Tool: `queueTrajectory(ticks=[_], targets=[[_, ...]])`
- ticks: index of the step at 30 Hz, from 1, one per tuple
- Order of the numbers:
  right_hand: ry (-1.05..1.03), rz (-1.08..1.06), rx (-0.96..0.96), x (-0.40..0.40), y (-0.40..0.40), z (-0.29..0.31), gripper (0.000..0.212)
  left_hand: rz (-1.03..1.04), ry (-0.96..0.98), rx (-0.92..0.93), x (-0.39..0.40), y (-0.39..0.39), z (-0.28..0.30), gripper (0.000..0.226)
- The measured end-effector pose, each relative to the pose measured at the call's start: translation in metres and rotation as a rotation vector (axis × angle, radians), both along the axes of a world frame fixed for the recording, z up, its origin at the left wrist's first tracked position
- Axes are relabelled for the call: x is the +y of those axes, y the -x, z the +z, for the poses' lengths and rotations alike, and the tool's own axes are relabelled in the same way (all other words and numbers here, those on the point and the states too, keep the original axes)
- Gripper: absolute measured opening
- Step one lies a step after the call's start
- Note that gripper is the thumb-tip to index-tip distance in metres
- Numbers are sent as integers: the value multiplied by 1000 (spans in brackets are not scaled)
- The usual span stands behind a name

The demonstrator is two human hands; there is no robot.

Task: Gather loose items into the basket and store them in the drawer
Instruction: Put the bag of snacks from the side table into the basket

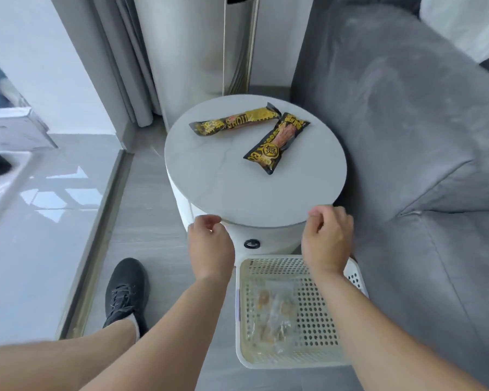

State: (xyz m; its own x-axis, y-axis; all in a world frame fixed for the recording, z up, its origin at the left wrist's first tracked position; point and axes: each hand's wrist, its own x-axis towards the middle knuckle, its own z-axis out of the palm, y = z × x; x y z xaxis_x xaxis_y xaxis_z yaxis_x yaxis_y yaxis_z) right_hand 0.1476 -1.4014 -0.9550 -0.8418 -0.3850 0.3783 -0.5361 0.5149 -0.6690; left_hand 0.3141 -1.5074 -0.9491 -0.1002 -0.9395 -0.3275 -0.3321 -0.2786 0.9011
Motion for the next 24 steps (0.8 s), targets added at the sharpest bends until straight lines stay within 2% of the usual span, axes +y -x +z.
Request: queueTrajectory(ticks=[3,7,9,12,14,16,20,22,24], targets=[[-176,250,114,-47,5,31,29,-102,87,47,-29,15,41,29],[-563,500,93,-115,17,56,64,-217,94,-42,-71,33,75,24],[-670,535,34,-144,32,60,69,-328,150,-180,-94,44,79,23],[-812,563,-5,-163,46,52,67,-493,352,-517,-125,64,79,31],[-809,569,-12,-159,46,48,58,-577,474,-674,-152,80,78,37],[-725,499,83,-145,45,47,46,-603,539,-746,-184,100,79,48],[-542,227,329,-111,56,54,23,-616,529,-845,-241,147,72,62],[-535,175,355,-104,72,60,27,-689,452,-901,-257,164,60,66],[-574,267,195,-105,84,64,43,-758,403,-954,-259,172,48,64]])
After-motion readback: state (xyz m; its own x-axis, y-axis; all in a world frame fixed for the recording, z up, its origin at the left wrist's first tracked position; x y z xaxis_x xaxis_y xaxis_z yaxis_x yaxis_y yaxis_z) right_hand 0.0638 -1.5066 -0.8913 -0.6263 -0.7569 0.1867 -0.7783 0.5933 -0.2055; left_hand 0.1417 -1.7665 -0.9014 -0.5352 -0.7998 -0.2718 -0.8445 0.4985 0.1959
